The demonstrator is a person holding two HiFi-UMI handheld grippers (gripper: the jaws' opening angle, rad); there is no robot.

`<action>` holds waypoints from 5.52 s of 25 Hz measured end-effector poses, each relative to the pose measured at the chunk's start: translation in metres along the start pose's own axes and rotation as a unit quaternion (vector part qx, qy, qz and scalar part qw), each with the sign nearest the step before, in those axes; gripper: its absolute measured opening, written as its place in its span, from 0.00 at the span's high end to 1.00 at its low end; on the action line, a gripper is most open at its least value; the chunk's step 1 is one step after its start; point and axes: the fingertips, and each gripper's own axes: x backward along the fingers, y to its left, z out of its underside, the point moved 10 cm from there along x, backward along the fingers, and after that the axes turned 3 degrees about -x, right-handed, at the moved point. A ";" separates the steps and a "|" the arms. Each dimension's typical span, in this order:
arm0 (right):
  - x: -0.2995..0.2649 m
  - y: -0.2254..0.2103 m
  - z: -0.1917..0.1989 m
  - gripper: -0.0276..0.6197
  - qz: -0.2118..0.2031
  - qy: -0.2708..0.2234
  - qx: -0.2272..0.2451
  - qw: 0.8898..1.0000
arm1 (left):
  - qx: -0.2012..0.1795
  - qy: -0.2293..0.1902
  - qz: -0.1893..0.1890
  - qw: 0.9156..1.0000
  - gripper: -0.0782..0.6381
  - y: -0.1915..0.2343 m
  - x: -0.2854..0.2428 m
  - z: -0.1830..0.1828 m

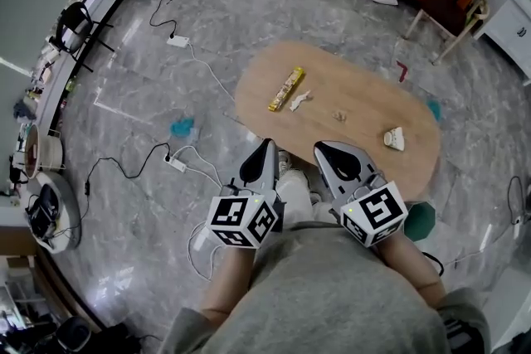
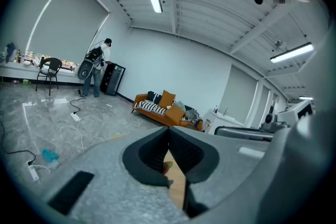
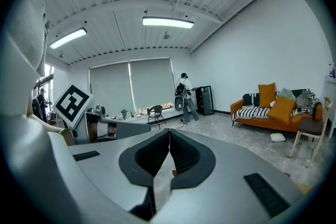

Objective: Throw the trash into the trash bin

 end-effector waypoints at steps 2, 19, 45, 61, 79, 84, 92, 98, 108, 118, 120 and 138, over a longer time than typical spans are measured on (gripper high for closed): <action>-0.005 -0.005 0.002 0.94 0.007 0.006 -0.005 1.000 | 0.003 0.006 0.005 1.000 0.88 0.005 -0.009 0.000; -0.080 -0.071 0.012 0.94 0.051 0.039 -0.017 0.998 | -0.018 0.065 0.028 0.997 0.88 0.067 -0.122 0.002; -0.180 -0.138 0.074 0.94 0.086 0.090 -0.039 0.991 | 0.001 0.162 0.032 0.986 0.88 0.151 -0.242 0.070; -0.214 -0.159 0.111 0.94 0.086 0.125 -0.070 0.986 | -0.010 0.205 0.029 0.978 0.88 0.182 -0.290 0.120; -0.243 -0.172 0.157 0.94 0.085 0.139 -0.114 0.980 | -0.031 0.278 0.005 0.960 0.87 0.214 -0.330 0.185; -0.247 -0.171 0.166 0.94 0.088 0.140 -0.125 0.978 | -0.041 0.301 0.011 0.953 0.72 0.222 -0.339 0.202; -0.248 -0.174 0.185 0.94 0.096 0.143 -0.142 0.975 | -0.063 0.343 0.030 0.937 0.55 0.230 -0.357 0.234; -0.249 -0.176 0.197 0.94 0.101 0.149 -0.156 0.971 | -0.082 0.363 0.035 0.928 0.51 0.237 -0.369 0.252; -0.250 -0.184 0.220 0.94 0.099 0.153 -0.173 0.968 | -0.097 0.382 0.035 0.918 0.51 0.244 -0.383 0.278; -0.247 -0.192 0.229 0.94 0.104 0.146 -0.205 0.962 | -0.129 0.403 0.033 0.906 0.52 0.242 -0.390 0.294; -0.246 -0.194 0.230 0.94 0.105 0.141 -0.219 0.960 | -0.136 0.399 0.024 0.906 0.53 0.242 -0.390 0.295; -0.246 -0.193 0.226 0.94 0.108 0.139 -0.218 0.960 | -0.138 0.382 0.005 0.914 0.66 0.247 -0.386 0.289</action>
